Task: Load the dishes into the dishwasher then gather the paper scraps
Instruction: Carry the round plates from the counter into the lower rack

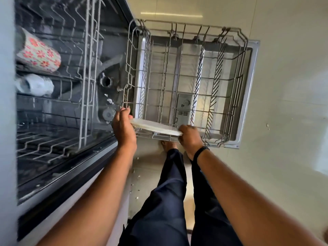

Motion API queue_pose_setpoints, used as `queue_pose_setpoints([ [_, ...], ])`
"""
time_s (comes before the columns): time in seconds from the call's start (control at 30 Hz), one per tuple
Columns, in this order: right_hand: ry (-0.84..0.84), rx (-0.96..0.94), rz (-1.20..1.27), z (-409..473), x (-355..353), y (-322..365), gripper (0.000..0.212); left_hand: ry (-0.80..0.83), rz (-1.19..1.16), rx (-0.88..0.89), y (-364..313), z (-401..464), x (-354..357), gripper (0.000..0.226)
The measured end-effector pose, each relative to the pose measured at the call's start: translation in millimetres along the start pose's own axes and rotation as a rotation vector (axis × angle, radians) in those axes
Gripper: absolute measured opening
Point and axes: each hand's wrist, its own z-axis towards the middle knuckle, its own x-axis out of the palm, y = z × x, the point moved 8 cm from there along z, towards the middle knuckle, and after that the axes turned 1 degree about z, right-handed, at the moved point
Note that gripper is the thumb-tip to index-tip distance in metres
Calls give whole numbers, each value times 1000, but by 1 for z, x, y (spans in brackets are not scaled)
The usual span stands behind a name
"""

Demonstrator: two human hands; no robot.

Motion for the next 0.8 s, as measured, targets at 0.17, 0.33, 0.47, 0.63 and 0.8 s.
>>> queue_pose_setpoints([
  [0.17, 21, 89, 102, 30, 25, -40, 32, -46, -109, -159, 46, 30, -6, 29],
  [0.33, 21, 133, 83, 42, 37, -57, 55, 71, -100, -258, 80, 50, -16, 22],
  [0.47, 19, 106, 13, 57, 35, -56, 48, 90, -79, -315, 97, 67, -22, 50],
  [0.63, -9, 64, -97, 75, 35, -48, 37, 69, -58, -440, 114, 72, -18, 23],
  [0.8, -25, 44, -132, 85, 35, -42, 37, 66, -17, -492, 131, 85, -17, 34],
])
